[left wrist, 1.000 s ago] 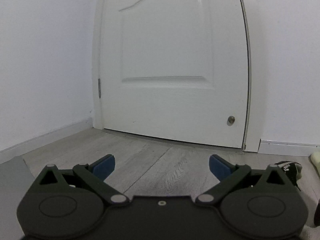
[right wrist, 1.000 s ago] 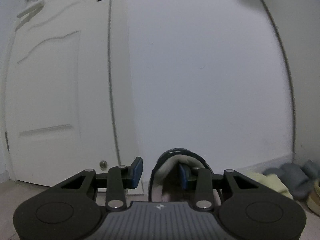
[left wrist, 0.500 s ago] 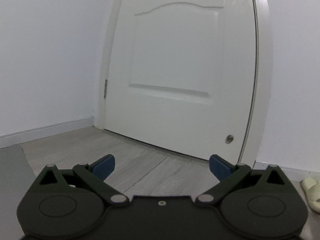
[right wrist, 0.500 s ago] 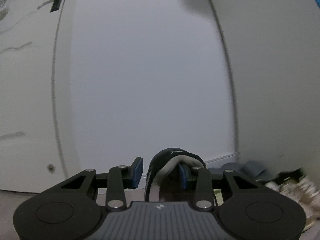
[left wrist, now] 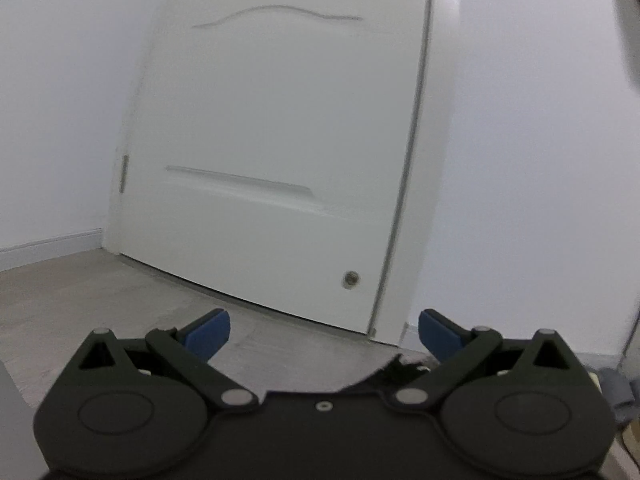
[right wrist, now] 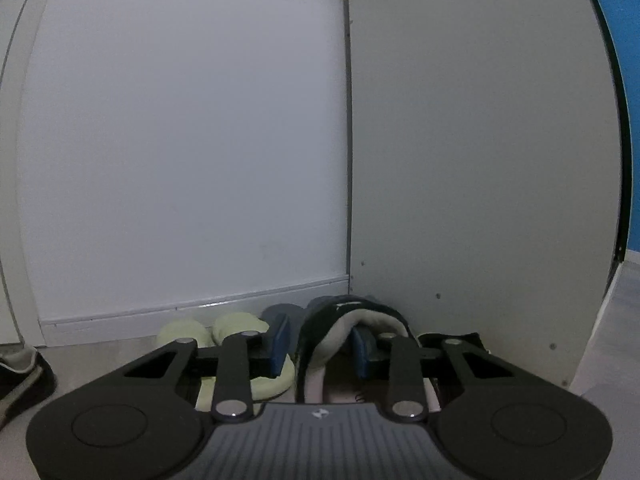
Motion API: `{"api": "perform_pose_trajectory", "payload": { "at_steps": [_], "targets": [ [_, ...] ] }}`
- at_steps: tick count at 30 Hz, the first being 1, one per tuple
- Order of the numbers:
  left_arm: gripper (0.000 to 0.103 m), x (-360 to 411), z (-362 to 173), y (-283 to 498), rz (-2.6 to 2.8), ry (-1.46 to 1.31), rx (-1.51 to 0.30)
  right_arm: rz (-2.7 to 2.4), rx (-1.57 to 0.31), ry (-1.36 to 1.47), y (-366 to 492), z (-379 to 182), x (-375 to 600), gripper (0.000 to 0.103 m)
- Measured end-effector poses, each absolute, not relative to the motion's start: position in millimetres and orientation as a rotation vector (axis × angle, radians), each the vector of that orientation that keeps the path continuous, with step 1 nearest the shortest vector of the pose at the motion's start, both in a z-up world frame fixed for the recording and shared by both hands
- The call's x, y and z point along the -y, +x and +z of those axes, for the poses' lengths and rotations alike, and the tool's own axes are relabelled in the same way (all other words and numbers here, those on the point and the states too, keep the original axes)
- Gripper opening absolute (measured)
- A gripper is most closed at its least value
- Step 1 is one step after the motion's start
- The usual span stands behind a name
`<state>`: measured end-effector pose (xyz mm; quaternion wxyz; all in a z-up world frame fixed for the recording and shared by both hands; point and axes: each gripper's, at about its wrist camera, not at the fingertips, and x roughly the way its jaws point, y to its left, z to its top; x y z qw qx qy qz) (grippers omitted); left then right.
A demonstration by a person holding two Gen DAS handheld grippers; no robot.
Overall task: Organize scattered shoes
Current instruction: 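Lift the Puma sneakers with the right gripper and carry toward the slides, then lower the Puma sneakers in front of the green slides beside the Jordans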
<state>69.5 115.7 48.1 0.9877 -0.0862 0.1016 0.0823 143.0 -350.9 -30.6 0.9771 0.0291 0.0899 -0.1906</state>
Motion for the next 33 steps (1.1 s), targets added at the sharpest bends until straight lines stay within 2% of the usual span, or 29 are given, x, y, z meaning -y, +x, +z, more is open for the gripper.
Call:
{"api": "perform_pose_trajectory", "payload": {
  "at_steps": [5, 12, 15, 17, 22, 26, 27, 29, 32, 33],
  "targets": [
    [0.102, -101.1, 42.1, 76.5, 0.129, -0.135, -0.229, -0.338, -0.222, 0.035, 159.2, -44.2, 361.2, 0.028],
    [0.102, -97.7, 31.9, 90.4, 0.131, -0.123, -0.264, -0.297, -0.355, -0.038, 243.5, -59.2, 354.7, 0.028],
    [0.102, -96.8, 27.8, 96.6, 0.128, -0.113, -0.283, -0.267, -0.377, -0.112, 262.6, -68.6, 345.1, 0.02],
    [0.102, -96.7, 26.2, 104.9, 0.127, -0.098, -0.291, -0.254, -0.369, -0.182, 268.6, -71.6, 334.1, 0.02],
    [0.102, -89.1, 22.6, 105.4, 0.119, -0.073, -0.297, -0.236, -0.44, -0.111, 305.5, -84.3, 349.5, 0.02],
    [0.102, -92.0, 21.9, 109.8, 0.123, -0.077, -0.305, -0.221, -0.483, -0.046, 298.6, -88.8, 351.8, 0.022],
    [0.102, -92.3, 22.2, 109.5, 0.125, -0.081, -0.307, -0.213, -0.487, -0.025, 295.8, -87.1, 350.7, 0.024],
    [0.102, -93.3, 23.2, 113.0, 0.141, -0.091, -0.325, -0.194, -0.499, 0.015, 295.0, -83.3, 346.7, 0.034],
    [0.102, -96.5, 32.5, 135.0, 0.195, -0.073, -0.349, -0.111, -0.53, 0.119, 288.5, -70.3, 323.6, 0.054],
    [0.102, -96.6, 34.9, 139.6, 0.208, -0.072, -0.356, -0.064, -0.54, 0.136, 285.4, -65.7, 311.7, 0.067]
  ]
}}
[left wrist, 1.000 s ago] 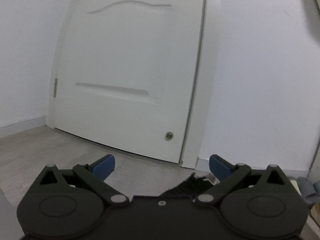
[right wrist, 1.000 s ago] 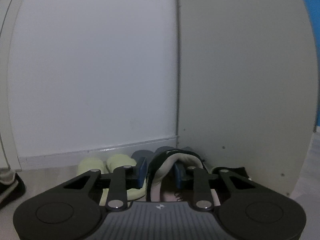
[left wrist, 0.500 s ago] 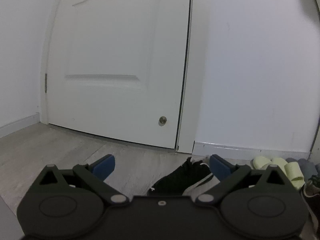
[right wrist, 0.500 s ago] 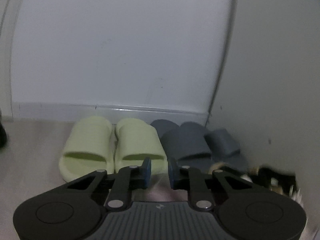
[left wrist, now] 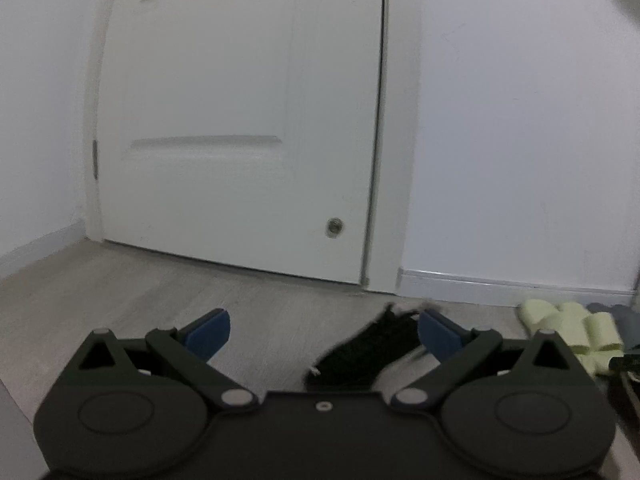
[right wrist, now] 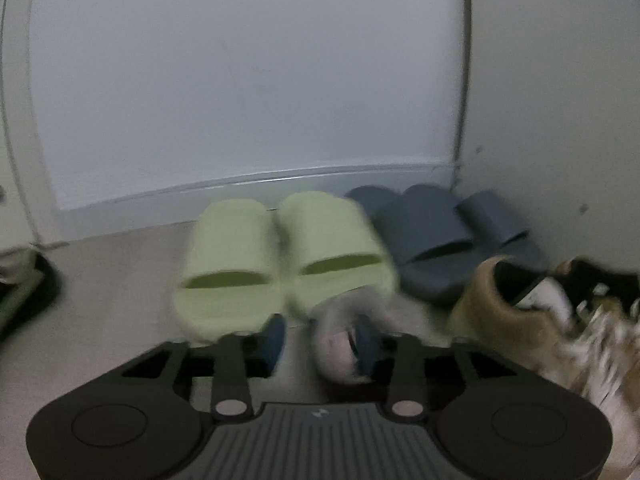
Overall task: Organize scattered shoes
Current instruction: 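Lower the Puma sneakers in front of the green slides beside the Jordans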
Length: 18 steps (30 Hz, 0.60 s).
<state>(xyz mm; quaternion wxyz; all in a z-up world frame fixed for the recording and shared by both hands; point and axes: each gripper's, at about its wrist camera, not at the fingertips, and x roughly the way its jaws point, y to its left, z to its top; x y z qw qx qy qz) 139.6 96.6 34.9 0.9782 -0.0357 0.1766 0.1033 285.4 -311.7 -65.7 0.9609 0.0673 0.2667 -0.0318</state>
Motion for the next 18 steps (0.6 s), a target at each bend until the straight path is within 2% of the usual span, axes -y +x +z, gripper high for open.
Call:
{"api": "perform_pose_trajectory", "payload": {
  "at_steps": [1, 3, 8, 14, 18],
  "targets": [
    [0.102, -98.2, 40.3, 148.2, 0.235, -0.082, -0.376, -0.017, -0.551, 0.153, 282.2, -61.0, 299.8, 0.08],
    [0.102, -107.2, 55.9, 171.4, 0.257, -0.15, -0.416, 0.064, -0.557, 0.171, 282.0, -52.7, 273.2, 0.088],
    [0.102, -122.1, 48.6, 200.6, 0.231, -0.268, -0.383, 0.193, -0.54, 0.219, 282.9, -38.0, 215.2, 0.092],
    [0.102, -145.3, -24.9, 202.1, 0.217, -0.305, -0.539, 0.168, -0.71, 0.491, 352.6, -57.2, 139.6, 0.091],
    [0.102, -171.9, -35.8, 204.3, 0.269, -0.445, -0.517, 0.123, -0.792, 0.684, 400.7, -73.8, 110.3, 0.089]
  ]
}}
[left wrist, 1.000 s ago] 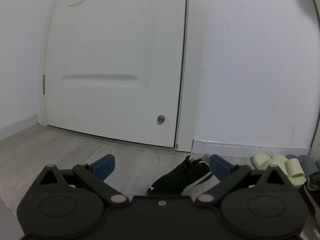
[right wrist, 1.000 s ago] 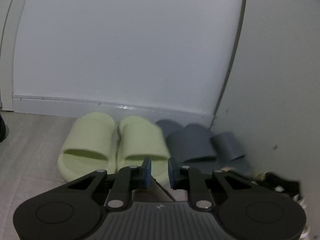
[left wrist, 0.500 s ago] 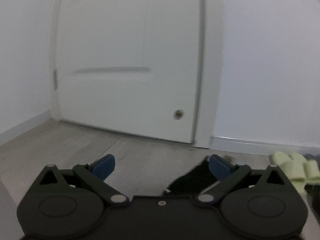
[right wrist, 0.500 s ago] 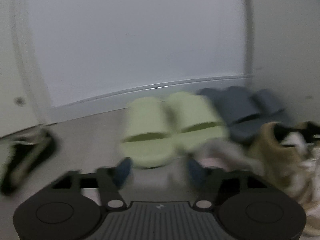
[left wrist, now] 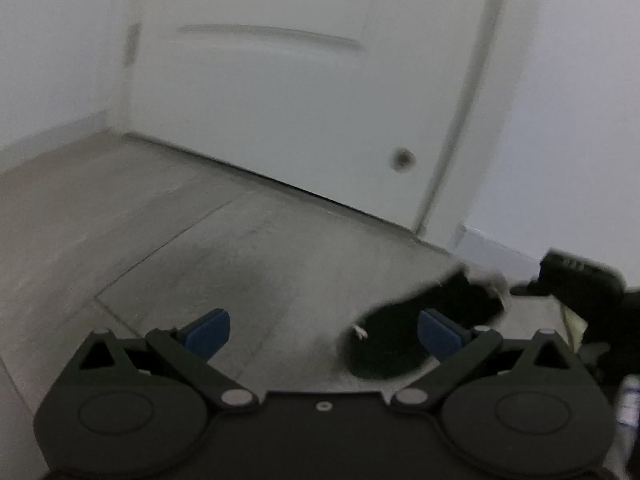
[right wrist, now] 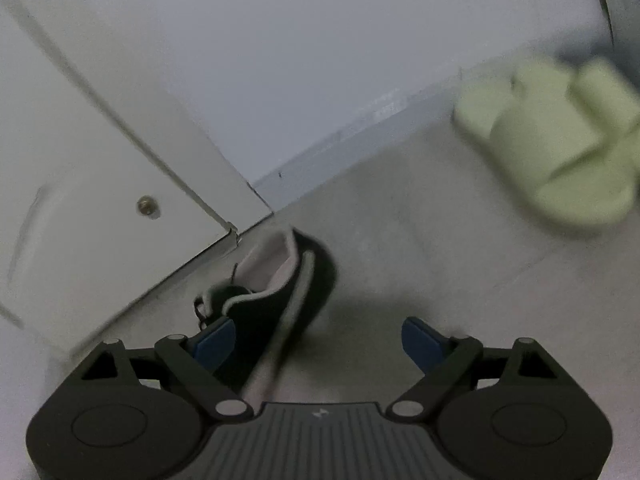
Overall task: Organize scattered shoes
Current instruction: 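Lower the Puma sneakers in front of the green slides beside the Jordans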
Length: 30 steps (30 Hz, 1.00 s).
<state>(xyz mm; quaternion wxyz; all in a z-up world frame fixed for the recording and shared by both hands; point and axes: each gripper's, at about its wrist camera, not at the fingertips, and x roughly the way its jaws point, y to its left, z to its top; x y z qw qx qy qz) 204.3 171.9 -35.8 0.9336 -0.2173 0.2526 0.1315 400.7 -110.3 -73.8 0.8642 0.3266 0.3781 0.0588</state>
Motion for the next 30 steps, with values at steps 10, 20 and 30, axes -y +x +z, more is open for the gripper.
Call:
{"api": "perform_pose_trajectory", "payload": {
  "at_steps": [10, 20, 30],
  "targets": [
    [0.102, -194.5, -47.9, 212.3, 0.256, -0.622, -0.498, -0.012, -0.861, 0.741, 444.5, -78.4, 42.4, 0.091],
    [0.102, -201.9, -49.0, 205.9, 0.26, -0.676, -0.473, -0.085, -0.952, 0.541, 465.0, -108.5, -27.9, 0.096],
    [0.102, -199.3, -44.5, 204.1, 0.262, -0.645, -0.459, -0.019, -0.844, 0.435, 460.9, -117.9, -21.2, 0.075]
  ]
}}
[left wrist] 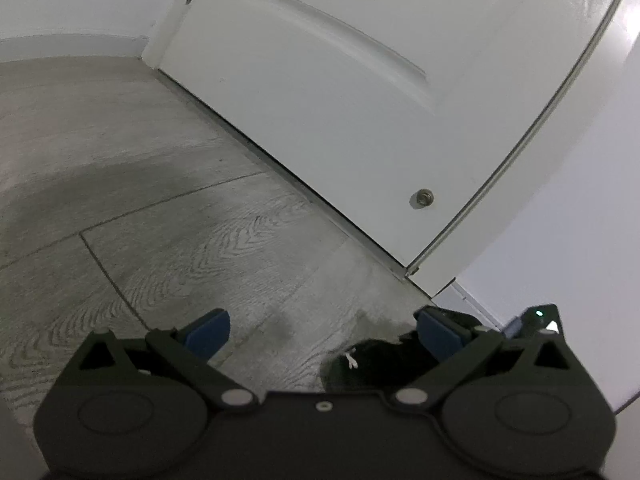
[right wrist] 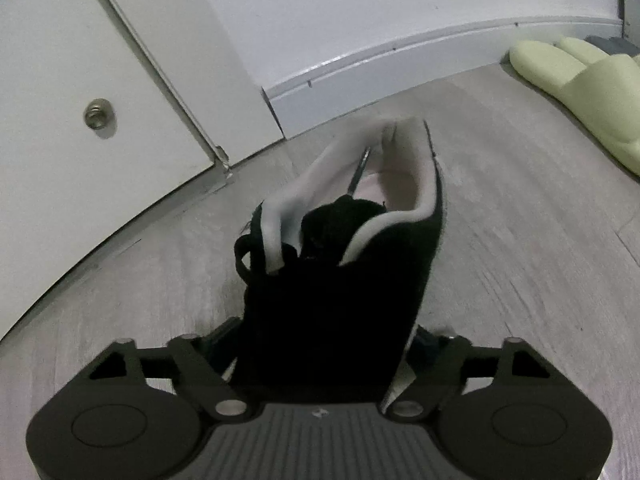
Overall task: Organize scattered shoes
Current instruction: 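Lower the Puma sneakers in front of the green slides beside the Jordans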
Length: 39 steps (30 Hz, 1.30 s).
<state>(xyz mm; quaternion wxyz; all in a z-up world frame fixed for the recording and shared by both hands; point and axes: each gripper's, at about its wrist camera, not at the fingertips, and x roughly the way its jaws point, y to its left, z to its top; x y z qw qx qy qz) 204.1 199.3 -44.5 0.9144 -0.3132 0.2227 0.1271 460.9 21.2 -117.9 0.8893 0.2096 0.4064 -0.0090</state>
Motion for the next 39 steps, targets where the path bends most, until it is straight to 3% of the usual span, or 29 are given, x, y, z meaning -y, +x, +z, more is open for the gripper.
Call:
{"api": "perform_pose_trajectory", "payload": {
  "at_steps": [7, 15, 24, 39],
  "targets": [
    [0.102, -192.1, -43.6, 205.3, 0.258, -0.591, -0.452, 0.067, -0.785, 0.455, 432.2, -114.3, 31.8, 0.067],
    [0.102, -169.3, -36.8, 202.8, 0.221, -0.482, -0.435, 0.087, -0.718, 0.389, 362.7, -85.5, 163.9, 0.067],
    [0.102, -133.8, -34.7, 207.4, 0.183, -0.351, -0.447, 0.13, -0.838, 0.176, 319.8, -69.7, 291.9, 0.067],
    [0.102, -136.3, -48.9, 222.3, 0.179, -0.385, -0.543, 0.357, -1.0, 0.046, 333.8, -95.2, 338.9, 0.067]
  ]
}}
